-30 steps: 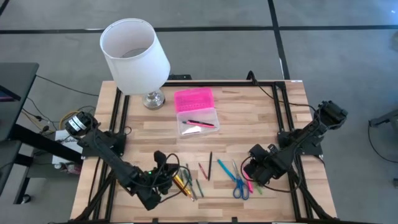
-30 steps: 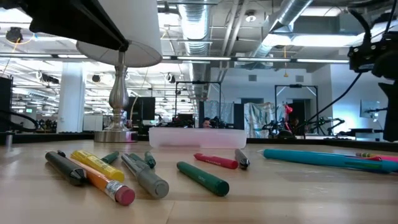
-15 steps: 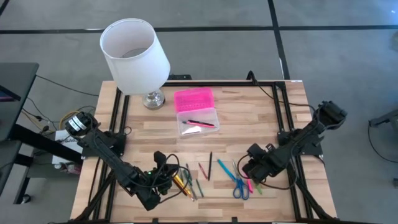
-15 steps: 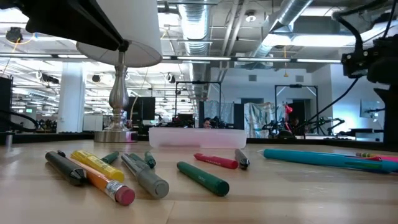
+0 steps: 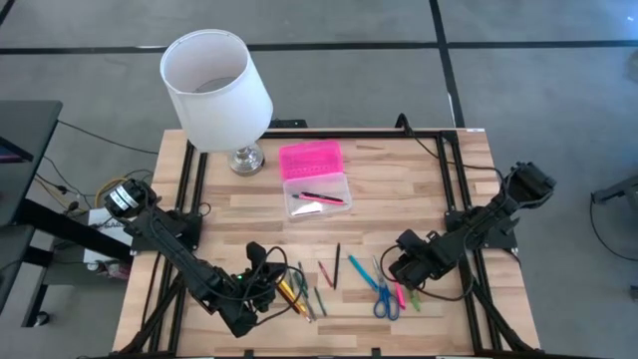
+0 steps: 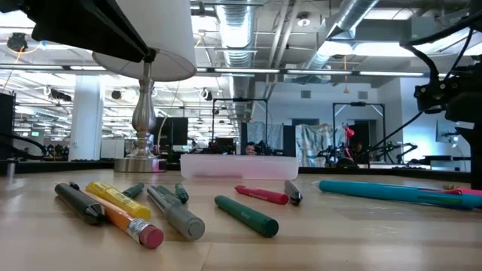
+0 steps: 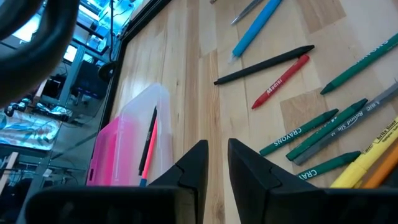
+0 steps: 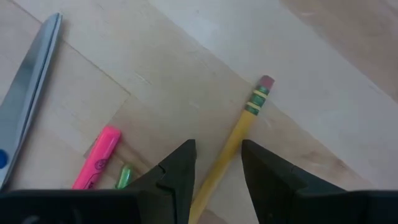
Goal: Pick & place school supplies into a supply box
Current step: Put the orange pencil into the pink supply box
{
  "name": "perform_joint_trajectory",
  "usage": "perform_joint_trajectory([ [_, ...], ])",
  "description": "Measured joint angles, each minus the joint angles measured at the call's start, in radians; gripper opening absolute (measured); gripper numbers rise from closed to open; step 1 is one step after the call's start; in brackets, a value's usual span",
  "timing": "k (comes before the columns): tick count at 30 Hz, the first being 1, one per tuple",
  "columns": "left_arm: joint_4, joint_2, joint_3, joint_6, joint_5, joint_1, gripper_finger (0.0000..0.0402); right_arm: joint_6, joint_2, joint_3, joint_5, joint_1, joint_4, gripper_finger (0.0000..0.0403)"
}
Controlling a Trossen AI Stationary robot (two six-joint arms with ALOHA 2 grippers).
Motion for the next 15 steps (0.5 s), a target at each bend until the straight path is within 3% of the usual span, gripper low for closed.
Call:
perform_joint_trajectory([
  [15,-0.002,0.0,0.0,0.0,0.001,0.0,0.0056,0.044,0.001,-0.001,-0.1,0.006,-0.03,0.0093],
])
